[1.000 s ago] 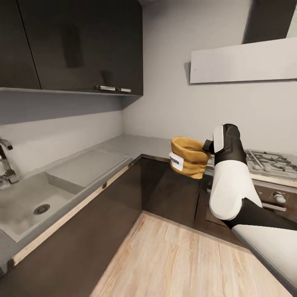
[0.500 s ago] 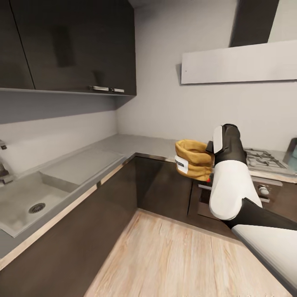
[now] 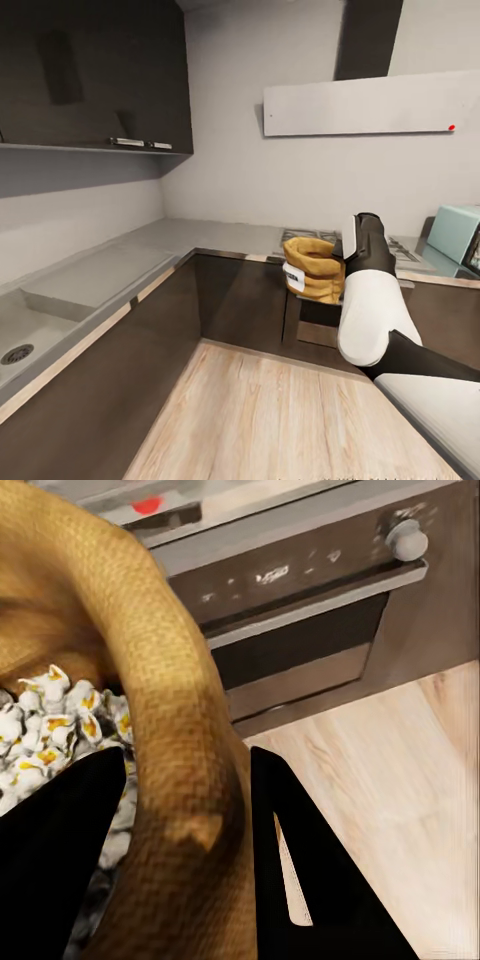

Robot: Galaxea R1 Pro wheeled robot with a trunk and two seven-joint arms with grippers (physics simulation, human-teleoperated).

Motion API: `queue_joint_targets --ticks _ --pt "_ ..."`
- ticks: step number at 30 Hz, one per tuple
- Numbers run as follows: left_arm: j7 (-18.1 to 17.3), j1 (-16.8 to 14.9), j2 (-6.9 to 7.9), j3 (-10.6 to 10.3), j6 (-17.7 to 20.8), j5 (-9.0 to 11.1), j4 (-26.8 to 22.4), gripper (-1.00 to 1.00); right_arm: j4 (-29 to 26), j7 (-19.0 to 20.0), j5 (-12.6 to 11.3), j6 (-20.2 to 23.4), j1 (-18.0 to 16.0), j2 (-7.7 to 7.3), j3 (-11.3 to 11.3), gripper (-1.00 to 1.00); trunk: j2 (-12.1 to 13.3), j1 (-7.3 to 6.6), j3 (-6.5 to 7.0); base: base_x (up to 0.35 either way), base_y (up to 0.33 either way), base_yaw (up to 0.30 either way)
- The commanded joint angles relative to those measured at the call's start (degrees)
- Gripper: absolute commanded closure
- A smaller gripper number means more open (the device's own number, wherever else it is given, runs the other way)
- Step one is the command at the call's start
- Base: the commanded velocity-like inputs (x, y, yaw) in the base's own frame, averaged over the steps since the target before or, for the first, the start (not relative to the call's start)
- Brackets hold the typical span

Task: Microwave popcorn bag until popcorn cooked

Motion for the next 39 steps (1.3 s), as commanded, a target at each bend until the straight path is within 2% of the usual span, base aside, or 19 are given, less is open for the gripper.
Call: queue_joint_targets --ticks 1,3,5,6,7,9,11,13,14,17,19,24,25,28,32,35,39 --pt "-0.08 0.01 -0.01 0.06 -0.11 0.39 -0.04 -1.0 0.02 0.37 0.47 0.26 0.0 0.07 -0.18 1.0 -0.04 0.0 -0.06 0.0 0.0 -0.241" --pt "-0.09 0.01 -0.01 0.06 -0.12 0.39 -0.04 -1.0 0.28 0.75 0.23 0.26 0.07 -0.15 -0.12 1.0 -0.04 0.0 -0.06 0.0 0.0 -0.241" --pt "-0.05 0.01 -0.01 0.08 -0.13 0.39 -0.04 -1.0 2.01 1.56 0.16 0.26 0.08 -1.49 -0.06 1.0 -0.04 0.0 -0.06 0.0 0.0 -0.241" --pt "-0.06 0.01 -0.01 0.14 -0.11 0.39 -0.04 -1.0 5.08 4.64 0.18 0.26 0.09 -2.76 0.07 1.0 -0.04 0.0 -0.06 0.0 0.0 -0.241" --pt "-0.06 0.01 -0.01 0.15 -0.11 0.39 -0.04 -1.0 5.79 5.2 0.2 0.26 0.09 -2.91 0.15 1.0 -0.04 0.0 -0.06 0.0 0.0 -0.241" --pt "-0.06 0.01 -0.01 0.15 -0.11 0.39 -0.04 -1.0 9.73 7.47 0.22 0.26 0.3 -3.62 5.09 1.0 -0.04 0.0 -0.06 0.0 0.0 -0.241" --pt "-0.08 0.01 -0.01 0.15 -0.11 0.39 -0.04 -1.0 12.86 15.35 0.4 0.26 1.95 -6.72 12.43 1.0 -0.04 0.0 -0.06 0.0 0.0 -0.235" --pt "-0.11 0.01 -0.01 0.15 -0.11 0.39 -0.04 -1.0 13.42 20.09 0.52 0.26 3.01 -8.41 16.74 1.0 -0.04 0.0 -0.06 0.0 0.0 -0.227" --pt "-0.12 0.01 -0.01 0.15 -0.11 0.39 -0.04 -1.0 13.54 21.78 0.5 0.26 3.39 -9.13 17.71 1.0 -0.04 0.0 -0.06 0.0 0.0 -0.225" --pt "-0.12 0.01 -0.01 0.15 -0.11 0.39 -0.04 -1.0 13.7 25.54 0.55 0.26 4.75 -10.32 19.25 1.0 -0.04 0.0 -0.06 0.0 0.0 -0.224" --pt "-0.12 0.01 -0.01 0.15 -0.11 0.39 -0.04 -1.0 13.77 26.62 0.57 0.26 5.58 -10.97 20.4 1.0 -0.04 0.0 -0.06 0.0 0.0 -0.224" --pt "-0.12 0.01 -0.01 0.15 -0.11 0.39 -0.04 -1.0 13.88 27.22 0.59 0.26 6.98 -11.96 20.86 1.0 -0.04 0.0 -0.06 0.0 0.0 -0.224" --pt "-0.12 0.01 -0.01 0.15 -0.11 0.41 -0.04 -1.0 13.87 28.91 0.61 0.26 7.71 -12.22 20.92 1.0 -0.04 0.0 -0.06 0.0 0.0 -0.229" --pt "-0.12 0.01 -0.01 0.15 -0.11 0.39 -0.04 -1.0 13.76 30.8 0.74 -1.88 9.05 -12.29 20.93 1.0 -0.04 0.0 -0.06 0.0 0.0 -0.23" --pt "-0.32 0.01 -0.01 0.15 -0.11 0.39 -0.04 -1.0 13.63 30.96 1.01 -2.41 10.47 -12.4 21.32 1.0 -0.04 0.0 -0.06 0.0 0.0 -0.236" --pt "-0.45 0.03 0.04 0.15 -0.11 0.39 -0.04 -1.0 13.62 30.92 2.99 -2.44 10.85 -12.71 21.36 1.0 -0.04 0.0 -0.06 0.0 0.0 -0.272" --pt "-0.47 0.02 0.06 0.15 -0.11 0.39 -0.04 -1.0 13.01 30.86 3.45 -2.36 10.9 -12.61 21.3 1.0 -0.04 0.0 -0.06 0.0 0.0 -0.285"
